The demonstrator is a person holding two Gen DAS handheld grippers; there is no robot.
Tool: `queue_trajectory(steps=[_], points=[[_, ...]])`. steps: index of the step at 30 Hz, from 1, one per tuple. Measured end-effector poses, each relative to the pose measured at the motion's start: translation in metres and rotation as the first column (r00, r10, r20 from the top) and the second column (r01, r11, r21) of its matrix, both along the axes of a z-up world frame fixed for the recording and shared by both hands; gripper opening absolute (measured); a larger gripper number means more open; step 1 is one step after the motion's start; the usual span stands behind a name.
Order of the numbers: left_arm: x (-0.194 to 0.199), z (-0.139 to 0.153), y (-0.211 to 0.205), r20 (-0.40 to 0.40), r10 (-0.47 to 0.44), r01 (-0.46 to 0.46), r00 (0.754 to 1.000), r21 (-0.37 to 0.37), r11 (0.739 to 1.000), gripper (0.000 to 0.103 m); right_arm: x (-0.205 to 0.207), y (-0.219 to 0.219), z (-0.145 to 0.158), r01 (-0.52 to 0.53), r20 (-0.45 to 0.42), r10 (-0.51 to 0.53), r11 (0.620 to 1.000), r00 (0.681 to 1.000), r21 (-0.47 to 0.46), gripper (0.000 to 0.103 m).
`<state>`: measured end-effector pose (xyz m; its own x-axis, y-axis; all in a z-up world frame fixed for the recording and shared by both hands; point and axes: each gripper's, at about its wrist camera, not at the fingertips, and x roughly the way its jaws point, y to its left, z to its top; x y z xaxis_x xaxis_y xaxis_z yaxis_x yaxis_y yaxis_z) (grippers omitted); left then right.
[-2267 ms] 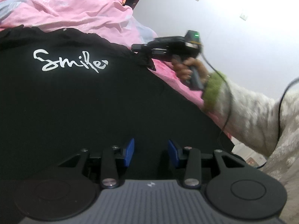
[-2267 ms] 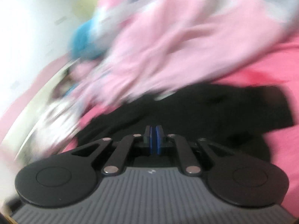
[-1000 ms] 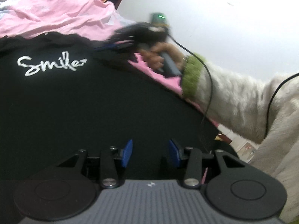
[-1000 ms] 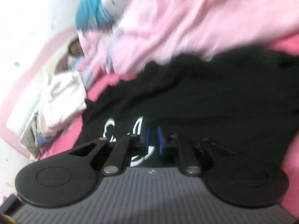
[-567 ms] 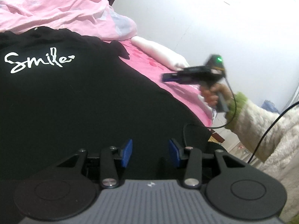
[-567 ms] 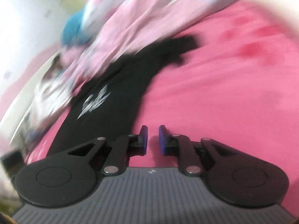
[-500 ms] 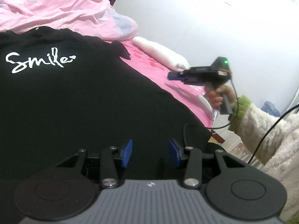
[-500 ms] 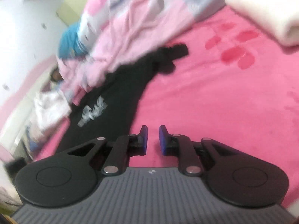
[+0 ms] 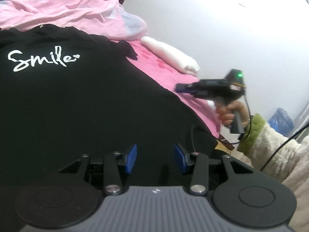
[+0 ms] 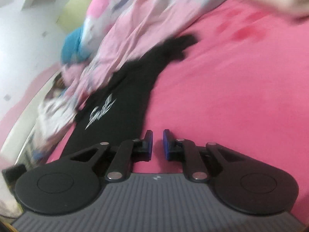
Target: Fold clothes
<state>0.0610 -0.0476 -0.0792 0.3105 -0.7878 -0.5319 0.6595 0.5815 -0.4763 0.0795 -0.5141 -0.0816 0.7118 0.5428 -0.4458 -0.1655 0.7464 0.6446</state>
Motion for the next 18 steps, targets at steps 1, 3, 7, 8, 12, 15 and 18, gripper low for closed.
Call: queue_trajectory(steps=[1, 3, 7, 8, 12, 15, 18], points=[[-0.001, -0.001, -0.001, -0.002, 0.0, 0.0, 1.0, 0.002, 1.0, 0.043, -0.009, -0.005, 0.007, 0.017, 0.019, -0.017, 1.0, 1.0, -0.001, 0.014], [-0.001, 0.0, -0.003, -0.003, 0.01, -0.01, 1.0, 0.006, 1.0, 0.043, -0.009, 0.009, 0.017, -0.044, 0.067, 0.043, 0.999, 0.997, 0.018, 0.014], [-0.007, 0.004, -0.005, 0.01, 0.02, -0.02, 1.0, -0.002, 1.0, 0.043, 0.014, 0.06, 0.013, -0.177, 0.065, 0.177, 0.984, 0.982, -0.006, 0.014], [-0.008, 0.004, -0.006, 0.01, 0.019, -0.019, 1.0, 0.001, 1.0, 0.043, 0.017, 0.067, 0.007, -0.182, 0.038, 0.182, 0.983, 0.983, -0.018, 0.014], [-0.01, 0.002, -0.006, 0.003, 0.001, -0.001, 1.0, -0.002, 1.0, 0.043, -0.012, 0.035, -0.017, -0.076, -0.024, 0.076, 0.997, 0.997, 0.013, 0.009], [-0.011, 0.001, -0.007, 0.003, -0.03, 0.03, 1.0, -0.004, 1.0, 0.043, -0.056, -0.005, -0.018, 0.099, -0.044, -0.095, 0.992, 0.994, 0.081, 0.014], [-0.011, 0.002, -0.012, 0.001, -0.046, 0.046, 0.999, 0.0, 0.999, 0.043, -0.085, -0.023, -0.012, 0.176, -0.078, -0.162, 0.96, 0.984, 0.218, 0.017]])
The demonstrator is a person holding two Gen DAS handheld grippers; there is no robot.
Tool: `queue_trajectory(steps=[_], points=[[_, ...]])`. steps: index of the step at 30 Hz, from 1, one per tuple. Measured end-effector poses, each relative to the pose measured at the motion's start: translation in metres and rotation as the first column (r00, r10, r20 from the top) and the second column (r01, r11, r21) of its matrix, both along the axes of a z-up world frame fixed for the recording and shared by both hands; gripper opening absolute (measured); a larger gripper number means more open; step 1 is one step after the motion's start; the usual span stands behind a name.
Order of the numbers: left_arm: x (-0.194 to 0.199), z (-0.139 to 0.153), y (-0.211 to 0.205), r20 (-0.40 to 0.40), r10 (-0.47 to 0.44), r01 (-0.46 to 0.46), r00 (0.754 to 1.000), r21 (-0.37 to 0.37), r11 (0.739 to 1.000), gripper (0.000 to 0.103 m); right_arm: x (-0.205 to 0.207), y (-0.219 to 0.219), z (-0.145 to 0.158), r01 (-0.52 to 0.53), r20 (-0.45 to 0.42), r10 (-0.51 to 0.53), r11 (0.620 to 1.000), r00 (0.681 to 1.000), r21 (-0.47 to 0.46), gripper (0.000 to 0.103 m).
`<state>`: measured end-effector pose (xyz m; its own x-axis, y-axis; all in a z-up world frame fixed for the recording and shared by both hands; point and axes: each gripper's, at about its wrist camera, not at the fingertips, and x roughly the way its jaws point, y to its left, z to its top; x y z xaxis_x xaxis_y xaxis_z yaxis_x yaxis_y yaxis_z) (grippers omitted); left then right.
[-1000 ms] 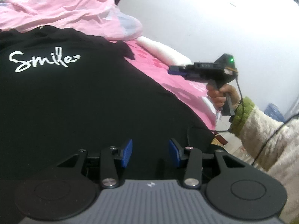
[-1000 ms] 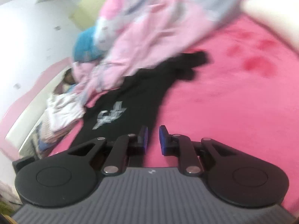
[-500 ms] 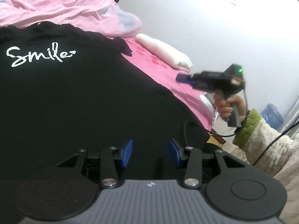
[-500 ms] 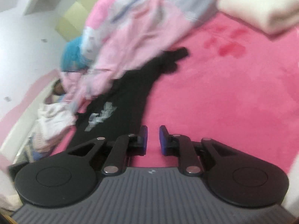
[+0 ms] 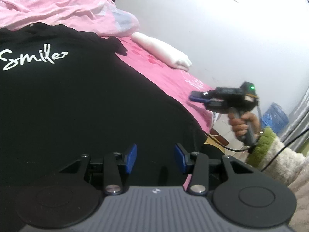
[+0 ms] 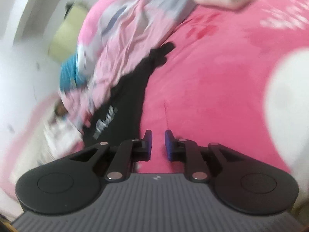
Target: Fold clothes
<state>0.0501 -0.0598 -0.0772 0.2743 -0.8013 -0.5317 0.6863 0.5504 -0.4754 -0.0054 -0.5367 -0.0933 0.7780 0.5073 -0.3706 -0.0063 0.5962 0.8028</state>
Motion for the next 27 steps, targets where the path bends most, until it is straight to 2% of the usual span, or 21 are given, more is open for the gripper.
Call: queue_trajectory(steps=[3, 5, 7, 9, 10, 12, 16, 22, 25, 27], points=[[0.001, 0.005, -0.005, 0.004, 0.003, -0.003, 1.0, -0.01, 1.0, 0.043, -0.019, -0.004, 0.018, 0.017, 0.006, -0.018, 0.989, 1.0, 0.146, 0.024], [0.0, 0.009, -0.007, 0.01, -0.001, 0.001, 1.0, -0.022, 1.0, 0.043, -0.035, -0.002, 0.038, -0.001, 0.052, -0.009, 0.983, 0.999, 0.181, 0.027], [-0.001, 0.012, -0.011, 0.022, -0.01, 0.011, 1.0, -0.023, 1.0, 0.043, -0.055, 0.001, 0.059, -0.018, 0.071, 0.009, 0.992, 0.997, 0.127, 0.033], [0.001, 0.015, -0.018, 0.027, -0.016, 0.016, 1.0, -0.021, 1.0, 0.043, -0.065, 0.01, 0.068, -0.033, 0.06, 0.031, 0.999, 0.998, 0.031, 0.042], [0.003, 0.016, -0.022, 0.027, -0.014, 0.015, 1.0, -0.015, 1.0, 0.043, -0.07, 0.016, 0.072, -0.041, 0.053, 0.042, 0.999, 0.998, -0.019, 0.043], [0.009, 0.019, -0.032, 0.029, 0.0, 0.0, 1.0, 0.005, 1.0, 0.043, -0.064, 0.032, 0.064, -0.061, -0.008, 0.061, 0.993, 0.998, -0.104, 0.043], [0.023, 0.026, -0.054, 0.047, 0.033, -0.035, 0.998, 0.037, 0.999, 0.043, -0.04, 0.06, 0.031, -0.102, -0.095, 0.082, 0.971, 0.992, -0.218, 0.043], [0.045, 0.025, -0.093, 0.073, 0.06, -0.065, 0.995, 0.069, 0.996, 0.043, -0.038, 0.076, 0.014, -0.148, -0.111, 0.119, 0.939, 0.987, -0.31, 0.032], [0.061, 0.018, -0.114, 0.09, 0.066, -0.074, 0.994, 0.087, 0.993, 0.043, -0.047, 0.081, 0.011, -0.176, -0.117, 0.146, 0.932, 0.982, -0.316, 0.019], [0.07, 0.012, -0.126, 0.101, 0.081, -0.092, 0.992, 0.106, 0.99, 0.043, -0.05, 0.083, 0.006, -0.172, -0.114, 0.142, 0.928, 0.983, -0.329, 0.005]])
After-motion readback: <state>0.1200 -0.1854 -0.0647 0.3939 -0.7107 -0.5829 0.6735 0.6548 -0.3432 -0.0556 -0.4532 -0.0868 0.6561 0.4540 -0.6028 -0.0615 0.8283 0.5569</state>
